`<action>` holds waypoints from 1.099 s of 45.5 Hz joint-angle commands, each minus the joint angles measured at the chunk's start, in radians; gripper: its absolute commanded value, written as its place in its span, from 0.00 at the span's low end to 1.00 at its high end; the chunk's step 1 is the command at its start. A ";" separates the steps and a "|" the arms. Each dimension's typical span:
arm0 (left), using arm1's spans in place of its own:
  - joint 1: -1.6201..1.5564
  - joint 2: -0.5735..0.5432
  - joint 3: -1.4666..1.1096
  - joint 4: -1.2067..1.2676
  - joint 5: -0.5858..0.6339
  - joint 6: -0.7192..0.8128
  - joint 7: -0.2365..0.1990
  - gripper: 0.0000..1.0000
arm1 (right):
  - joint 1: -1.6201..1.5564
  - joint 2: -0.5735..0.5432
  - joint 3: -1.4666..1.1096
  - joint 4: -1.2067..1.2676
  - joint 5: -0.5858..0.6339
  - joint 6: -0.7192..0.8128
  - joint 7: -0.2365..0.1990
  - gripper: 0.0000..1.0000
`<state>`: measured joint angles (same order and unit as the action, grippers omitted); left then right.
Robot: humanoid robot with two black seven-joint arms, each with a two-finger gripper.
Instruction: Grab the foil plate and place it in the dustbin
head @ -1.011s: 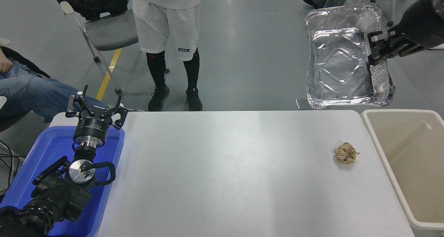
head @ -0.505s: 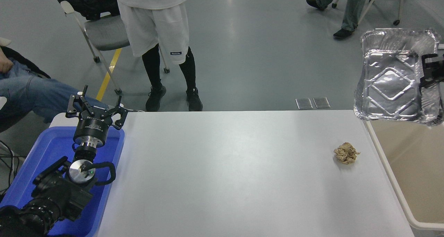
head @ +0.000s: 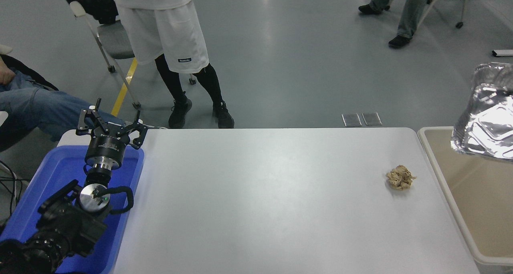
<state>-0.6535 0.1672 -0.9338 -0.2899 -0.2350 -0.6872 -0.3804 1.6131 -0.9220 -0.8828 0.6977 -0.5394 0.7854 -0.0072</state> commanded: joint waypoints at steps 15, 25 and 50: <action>0.000 0.000 0.000 0.000 0.000 0.000 -0.002 0.99 | -0.602 0.012 0.432 -0.297 0.090 -0.155 0.001 0.00; 0.000 0.000 0.000 0.000 -0.001 0.000 -0.002 0.99 | -0.728 0.087 0.433 -0.348 0.246 -0.434 0.001 0.00; 0.000 0.000 0.000 0.000 -0.001 0.000 -0.002 0.99 | -0.901 0.249 0.545 -0.406 0.340 -0.821 0.001 0.00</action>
<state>-0.6535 0.1672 -0.9342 -0.2899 -0.2361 -0.6877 -0.3819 0.7803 -0.7206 -0.4131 0.3086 -0.2348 0.0525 -0.0055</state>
